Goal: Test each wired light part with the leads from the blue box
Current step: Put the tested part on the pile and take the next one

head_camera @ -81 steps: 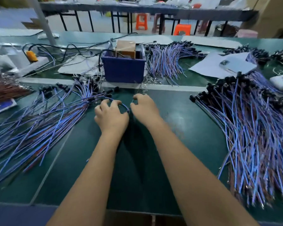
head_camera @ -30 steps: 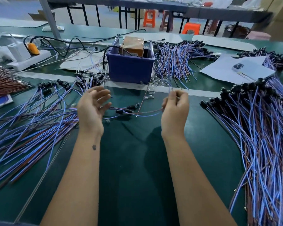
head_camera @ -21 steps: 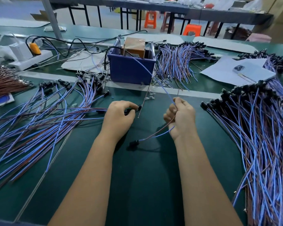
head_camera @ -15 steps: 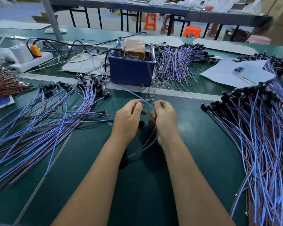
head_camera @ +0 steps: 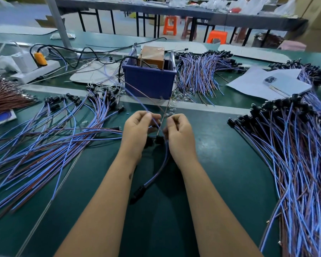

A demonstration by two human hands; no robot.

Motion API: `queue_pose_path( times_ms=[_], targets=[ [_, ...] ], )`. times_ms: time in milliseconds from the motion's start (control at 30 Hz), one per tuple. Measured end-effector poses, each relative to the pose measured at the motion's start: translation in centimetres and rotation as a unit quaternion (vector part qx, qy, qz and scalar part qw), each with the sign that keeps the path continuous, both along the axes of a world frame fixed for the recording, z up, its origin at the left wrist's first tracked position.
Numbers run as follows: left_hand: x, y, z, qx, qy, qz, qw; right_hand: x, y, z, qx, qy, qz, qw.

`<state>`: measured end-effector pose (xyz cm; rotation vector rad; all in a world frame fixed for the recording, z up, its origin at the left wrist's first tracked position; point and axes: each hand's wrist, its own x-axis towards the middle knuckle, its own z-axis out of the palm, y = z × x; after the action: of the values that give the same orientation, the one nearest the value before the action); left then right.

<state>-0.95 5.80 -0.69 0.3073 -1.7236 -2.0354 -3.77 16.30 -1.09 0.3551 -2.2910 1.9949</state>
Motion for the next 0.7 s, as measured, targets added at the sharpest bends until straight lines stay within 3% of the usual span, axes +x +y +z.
queue_pose_path(
  times_ms=[100, 300, 433, 567, 700],
  targets=[
    [0.0, -1.3, 0.2, 0.067, 0.011, 0.063, 0.996, -0.9, 1.2, 0.1, -0.037, -0.016, -0.114, 0.993],
    [0.2, -4.4, -0.8, -0.118, -0.042, 0.219, 0.968, -3.0, 4.7, 0.1, -0.053, -0.052, -0.234, 0.969],
    [0.0, -4.2, -1.3, -0.204, -0.065, 0.215, 0.953, -2.7, 3.7, 0.2, -0.058, -0.067, -0.201, 0.976],
    [-0.6, -2.0, -1.0, -0.165, -0.039, 0.123, 0.978, -1.4, 1.3, 0.3, -0.078, -0.046, -0.139, 0.986],
    [-1.1, -1.5, -1.2, -0.146, -0.043, 0.127, 0.98, -0.8, 0.2, 0.3, -0.096, -0.029, -0.122, 0.987]
  ],
)
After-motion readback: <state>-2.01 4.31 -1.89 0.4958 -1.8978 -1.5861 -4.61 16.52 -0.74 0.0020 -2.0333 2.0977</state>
